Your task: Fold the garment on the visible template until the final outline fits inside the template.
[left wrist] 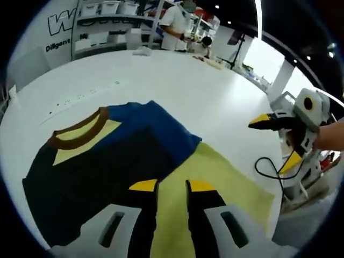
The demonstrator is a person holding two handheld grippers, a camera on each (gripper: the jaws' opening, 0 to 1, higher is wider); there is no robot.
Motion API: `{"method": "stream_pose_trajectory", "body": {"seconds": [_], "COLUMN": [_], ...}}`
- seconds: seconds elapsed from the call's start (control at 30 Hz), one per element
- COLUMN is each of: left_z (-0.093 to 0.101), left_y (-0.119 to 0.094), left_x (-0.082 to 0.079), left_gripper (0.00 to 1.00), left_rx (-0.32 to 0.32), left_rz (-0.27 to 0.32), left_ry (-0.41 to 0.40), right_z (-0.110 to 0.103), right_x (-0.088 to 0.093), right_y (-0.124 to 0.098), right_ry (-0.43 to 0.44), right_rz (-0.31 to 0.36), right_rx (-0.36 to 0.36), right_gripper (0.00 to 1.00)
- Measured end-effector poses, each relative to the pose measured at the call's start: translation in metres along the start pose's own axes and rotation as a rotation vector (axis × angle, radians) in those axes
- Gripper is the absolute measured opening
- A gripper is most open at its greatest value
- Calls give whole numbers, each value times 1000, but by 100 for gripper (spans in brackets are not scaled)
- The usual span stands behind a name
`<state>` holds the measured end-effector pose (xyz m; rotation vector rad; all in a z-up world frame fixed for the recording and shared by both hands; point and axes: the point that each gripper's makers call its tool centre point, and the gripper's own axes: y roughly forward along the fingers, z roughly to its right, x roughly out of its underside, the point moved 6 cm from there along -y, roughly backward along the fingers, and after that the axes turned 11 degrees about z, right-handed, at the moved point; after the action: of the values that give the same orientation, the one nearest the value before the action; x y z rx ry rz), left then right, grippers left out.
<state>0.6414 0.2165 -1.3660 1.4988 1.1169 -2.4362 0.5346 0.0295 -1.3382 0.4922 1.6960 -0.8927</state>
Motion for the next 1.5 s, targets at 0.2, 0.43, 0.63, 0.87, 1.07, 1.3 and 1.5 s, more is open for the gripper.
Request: {"method": "stream_pose_trajectory", "body": {"seconds": [0.2, 0.43, 0.63, 0.87, 1.07, 1.3, 1.5], "left_z": [-6, -15, -15, -18, -17, -5, 2], "left_y": [-32, -75, -115, -156, -177, -196, -203], "left_x": [5, 20, 38, 54, 70, 101, 123], "left_gripper": [21, 20, 22, 24, 24, 22, 20], "left_rx": [-18, -33, -7, 14, 21, 90, 140], "left_rz": [34, 66, 91, 102, 89, 3, -69], "left_ry": [-10, 6, 60, 96, 120, 218, 273], "right_z": [-6, -17, -26, -34, -41, -50, -61], "right_x": [4, 6, 4, 4, 5, 9, 20], "right_y": [-2, -4, -6, -10, -17, -32, -44], "right_ry": [-24, -42, -76, -107, -141, -164, -181], "right_rz": [-1, -3, 2, 5, -16, -49, -79], "right_rx": [-18, -42, -75, -119, -167, -211, -244], "right_gripper": [62, 59, 58, 55, 54, 50, 45]}}
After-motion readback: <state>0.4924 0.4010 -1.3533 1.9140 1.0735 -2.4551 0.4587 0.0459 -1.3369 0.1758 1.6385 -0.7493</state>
